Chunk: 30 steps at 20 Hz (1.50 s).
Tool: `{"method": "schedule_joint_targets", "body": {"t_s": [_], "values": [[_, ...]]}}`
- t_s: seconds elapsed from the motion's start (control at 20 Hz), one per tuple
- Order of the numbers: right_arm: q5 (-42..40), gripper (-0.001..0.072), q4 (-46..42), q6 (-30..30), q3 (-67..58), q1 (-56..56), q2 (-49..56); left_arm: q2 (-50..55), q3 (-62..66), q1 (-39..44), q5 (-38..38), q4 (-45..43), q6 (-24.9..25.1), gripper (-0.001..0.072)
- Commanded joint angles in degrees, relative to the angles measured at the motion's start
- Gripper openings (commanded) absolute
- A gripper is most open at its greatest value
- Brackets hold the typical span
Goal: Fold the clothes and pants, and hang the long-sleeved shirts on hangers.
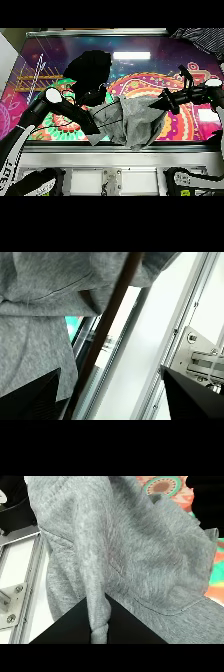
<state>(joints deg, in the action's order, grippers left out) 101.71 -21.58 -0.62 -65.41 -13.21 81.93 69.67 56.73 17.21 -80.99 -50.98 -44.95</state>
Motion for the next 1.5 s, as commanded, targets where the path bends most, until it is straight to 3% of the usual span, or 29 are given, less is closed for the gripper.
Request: {"method": "schedule_joint_targets", "body": {"t_s": [0.0,0.25,0.65,0.8,0.9,1.1,1.35,1.45], "values": [[-1.4,0.0015,3.3,0.0,-0.1,0.0,0.0,-2.3,-2.8,-1.9,0.4,-0.5,-0.5,0.0699],[-3.4,0.0015,4.0,0.7,-0.1,0.0,0.0,-6.9,-4.2,-6.6,5.4,0.0,-1.8,0.0681],[-11.6,0.0015,9.1,0.9,-0.1,0.0,-2.5,-19.0,-4.2,-22.2,15.4,-1.5,-19.5,0.0681],[-15.5,0.0015,12.0,2.5,-0.1,0.0,-5.5,-23.5,-6.5,-23.6,15.7,-4.4,-29.0,0.0681],[-18.0,0.0015,13.3,4.1,-0.1,0.0,-7.7,-25.8,-11.5,-20.9,18.1,-4.8,-35.3,0.0681],[-18.4,0.0015,13.5,4.1,-0.1,0.1,-11.3,-23.8,-17.9,-8.7,30.7,-2.5,-47.5,0.068],[-18.3,0.0015,13.5,4.1,-0.1,0.1,-13.0,-10.2,-12.7,4.2,45.0,10.1,-49.0,0.0681],[-18.3,0.0016,13.5,4.1,-0.1,0.1,-13.0,-5.2,-9.5,6.4,44.6,13.3,-48.9,0.068]]}}
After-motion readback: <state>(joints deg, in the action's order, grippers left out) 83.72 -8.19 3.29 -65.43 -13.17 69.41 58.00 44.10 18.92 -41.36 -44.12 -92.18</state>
